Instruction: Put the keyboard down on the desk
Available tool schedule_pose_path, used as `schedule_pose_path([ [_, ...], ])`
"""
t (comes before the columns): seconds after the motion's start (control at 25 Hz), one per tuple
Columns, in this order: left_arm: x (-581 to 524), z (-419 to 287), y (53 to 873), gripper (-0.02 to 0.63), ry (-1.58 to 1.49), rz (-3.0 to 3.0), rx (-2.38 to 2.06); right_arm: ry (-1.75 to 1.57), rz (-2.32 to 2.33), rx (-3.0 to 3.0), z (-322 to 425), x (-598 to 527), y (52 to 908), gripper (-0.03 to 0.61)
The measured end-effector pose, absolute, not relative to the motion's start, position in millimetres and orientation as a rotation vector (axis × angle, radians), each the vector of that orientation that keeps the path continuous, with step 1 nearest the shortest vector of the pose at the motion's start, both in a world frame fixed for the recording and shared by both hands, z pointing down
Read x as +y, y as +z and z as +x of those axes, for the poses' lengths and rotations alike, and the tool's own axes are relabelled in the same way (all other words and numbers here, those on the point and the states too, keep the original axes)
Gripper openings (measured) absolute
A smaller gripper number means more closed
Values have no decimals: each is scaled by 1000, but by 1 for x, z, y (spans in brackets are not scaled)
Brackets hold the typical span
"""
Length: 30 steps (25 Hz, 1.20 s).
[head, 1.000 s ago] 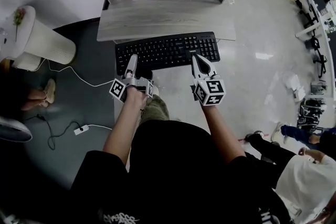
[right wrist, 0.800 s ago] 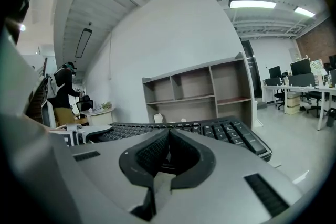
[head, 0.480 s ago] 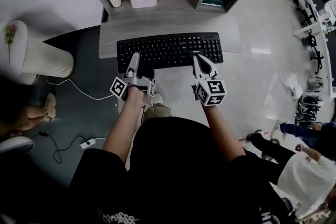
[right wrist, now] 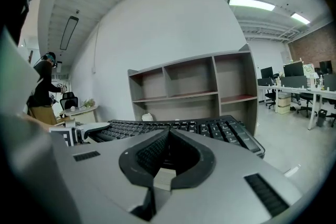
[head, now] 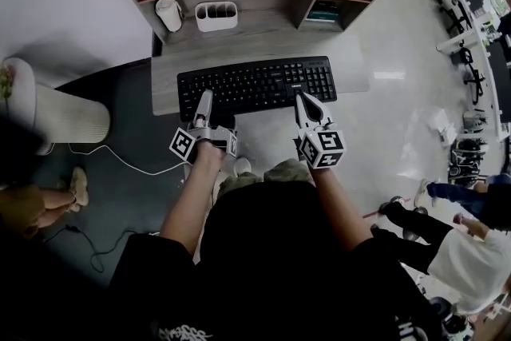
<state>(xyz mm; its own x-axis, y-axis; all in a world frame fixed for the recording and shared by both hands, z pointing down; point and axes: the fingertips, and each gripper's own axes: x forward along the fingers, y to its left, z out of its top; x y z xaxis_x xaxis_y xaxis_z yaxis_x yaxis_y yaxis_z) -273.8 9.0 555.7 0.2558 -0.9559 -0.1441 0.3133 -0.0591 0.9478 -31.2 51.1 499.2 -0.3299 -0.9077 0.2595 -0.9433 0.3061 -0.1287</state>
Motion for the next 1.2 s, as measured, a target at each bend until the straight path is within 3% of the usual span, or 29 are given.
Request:
schedule_pose_path([
  [1.2, -128, -201, 591, 100, -1161, 1158, -824, 625, 1701, -2439, 59, -99, 557, 13],
])
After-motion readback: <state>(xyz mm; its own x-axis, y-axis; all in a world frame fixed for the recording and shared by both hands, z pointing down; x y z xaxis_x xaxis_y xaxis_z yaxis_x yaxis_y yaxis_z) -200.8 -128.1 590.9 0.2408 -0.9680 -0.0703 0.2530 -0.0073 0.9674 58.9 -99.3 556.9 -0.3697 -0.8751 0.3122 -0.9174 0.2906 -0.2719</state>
